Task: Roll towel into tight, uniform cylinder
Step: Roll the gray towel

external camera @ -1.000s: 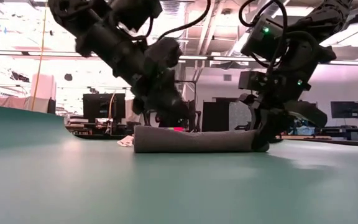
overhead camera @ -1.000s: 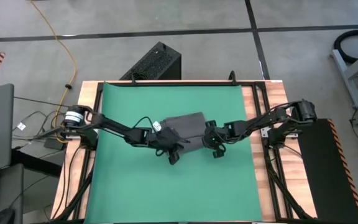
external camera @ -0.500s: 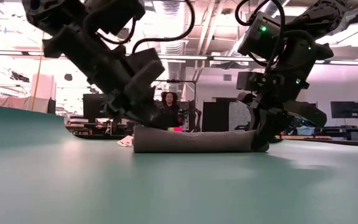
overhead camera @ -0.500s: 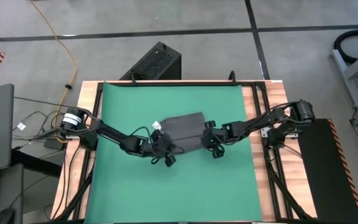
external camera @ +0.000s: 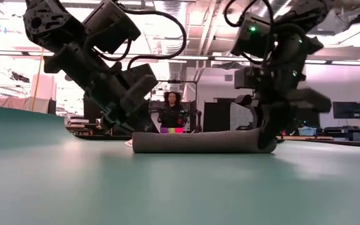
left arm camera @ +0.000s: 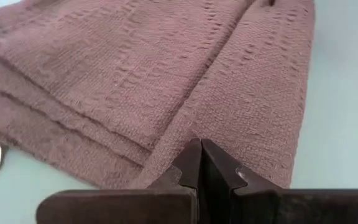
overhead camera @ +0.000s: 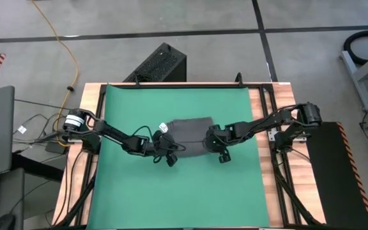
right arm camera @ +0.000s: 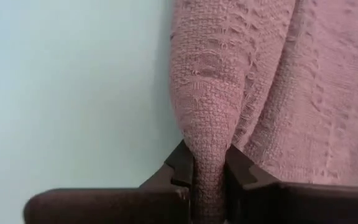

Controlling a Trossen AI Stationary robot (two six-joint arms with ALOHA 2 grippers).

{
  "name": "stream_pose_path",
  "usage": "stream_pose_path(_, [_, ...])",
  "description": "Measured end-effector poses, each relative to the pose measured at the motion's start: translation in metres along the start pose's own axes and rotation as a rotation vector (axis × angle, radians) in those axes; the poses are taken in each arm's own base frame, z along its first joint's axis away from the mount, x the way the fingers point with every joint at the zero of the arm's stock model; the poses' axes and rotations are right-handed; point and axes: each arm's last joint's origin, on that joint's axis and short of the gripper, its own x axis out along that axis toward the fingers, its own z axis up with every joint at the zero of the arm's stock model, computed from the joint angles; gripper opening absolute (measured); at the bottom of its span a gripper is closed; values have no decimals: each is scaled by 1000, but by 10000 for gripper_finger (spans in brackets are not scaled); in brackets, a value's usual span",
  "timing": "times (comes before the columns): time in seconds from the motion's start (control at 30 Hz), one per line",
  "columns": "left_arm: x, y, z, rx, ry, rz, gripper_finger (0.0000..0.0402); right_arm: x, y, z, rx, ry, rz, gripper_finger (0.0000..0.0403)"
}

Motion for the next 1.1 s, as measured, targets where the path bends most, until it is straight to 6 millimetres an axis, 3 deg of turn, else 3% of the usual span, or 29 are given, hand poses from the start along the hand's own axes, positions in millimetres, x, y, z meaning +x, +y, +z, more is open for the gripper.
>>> stream_pose_path(0.3, [0, -2, -2, 1, 87, -114, 0, -26, -32, 17, 176, -38, 269, 50])
stream_pose_path(0.73, [-1, -6, -5, -35, 182, -256, 0, -30, -74, -8, 506, -24, 436, 50])
stream_pose_path(0.87, [-1, -7, -5, -36, 192, -272, 0, -23, -80, -12, 559, 5, 432, 50])
stream_pose_path(1.1, [-2, -8, -6, -43, 228, -325, 0, 7, -83, -15, 627, 66, 443, 50])
